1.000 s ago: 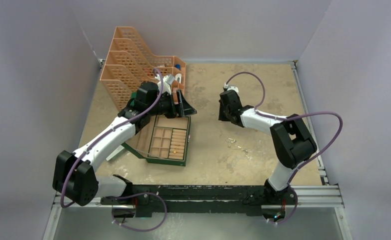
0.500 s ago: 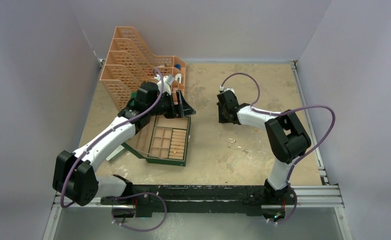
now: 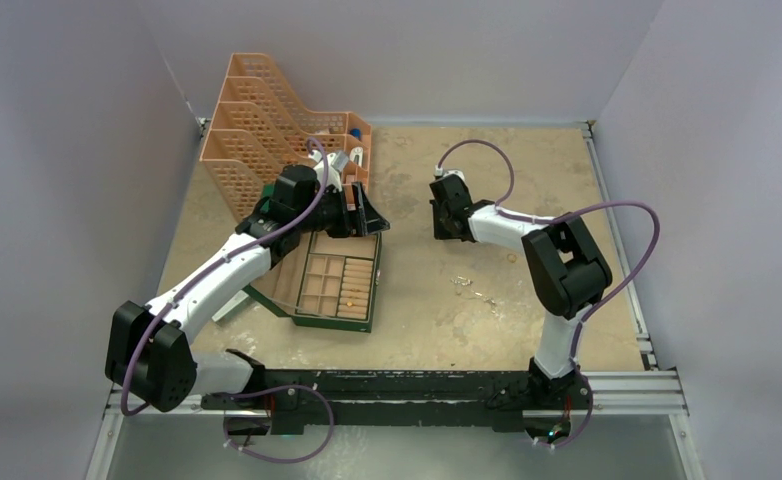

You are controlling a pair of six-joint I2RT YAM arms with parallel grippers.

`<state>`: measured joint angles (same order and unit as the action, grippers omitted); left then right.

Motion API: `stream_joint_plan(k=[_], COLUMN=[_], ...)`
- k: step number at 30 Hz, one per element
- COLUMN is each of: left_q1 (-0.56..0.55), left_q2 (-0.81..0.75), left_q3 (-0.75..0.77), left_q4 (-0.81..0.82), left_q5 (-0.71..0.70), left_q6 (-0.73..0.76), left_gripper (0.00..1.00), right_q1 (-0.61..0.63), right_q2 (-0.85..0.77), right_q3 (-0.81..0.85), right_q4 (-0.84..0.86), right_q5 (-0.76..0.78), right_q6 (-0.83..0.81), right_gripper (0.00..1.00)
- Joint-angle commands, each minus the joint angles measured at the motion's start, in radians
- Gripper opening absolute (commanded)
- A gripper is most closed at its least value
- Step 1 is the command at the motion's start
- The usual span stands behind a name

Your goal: Organize the mixed jewelry

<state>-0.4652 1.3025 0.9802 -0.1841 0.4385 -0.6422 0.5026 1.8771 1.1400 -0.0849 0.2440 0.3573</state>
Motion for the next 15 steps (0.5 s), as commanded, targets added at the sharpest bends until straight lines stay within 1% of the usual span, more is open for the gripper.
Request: stream_joint_plan(k=[1, 6, 9, 15], left_q1=[0.000, 0.000, 0.000, 0.001], left_q2=[-0.018, -0.005, 0.020, 0.093], left_q3=[0.035, 0.040, 0.052, 0.083], left_q4=[0.023, 0.029, 0.032, 0.021], left_q5=[-0.005, 0.023, 0.073, 0.143], left_q6=[0.021, 0.019, 0.012, -0.036], left_gripper=[0.73, 0.73, 0.74, 0.75], right_q1=[-0.004, -0.004, -0.005, -0.005], right_q2=[0.010, -0.020, -0.055, -0.173], right_q3=[-0.003, -0.025, -0.060, -0.185], right_q4=[-0.028, -0.015, 0.013, 0.136], right_q5=[0.000, 0.020, 0.027, -0.003], right_q6=[-0.005, 0.022, 0.050, 0.128], right_gripper=[0.01, 0.00, 0.00, 0.00])
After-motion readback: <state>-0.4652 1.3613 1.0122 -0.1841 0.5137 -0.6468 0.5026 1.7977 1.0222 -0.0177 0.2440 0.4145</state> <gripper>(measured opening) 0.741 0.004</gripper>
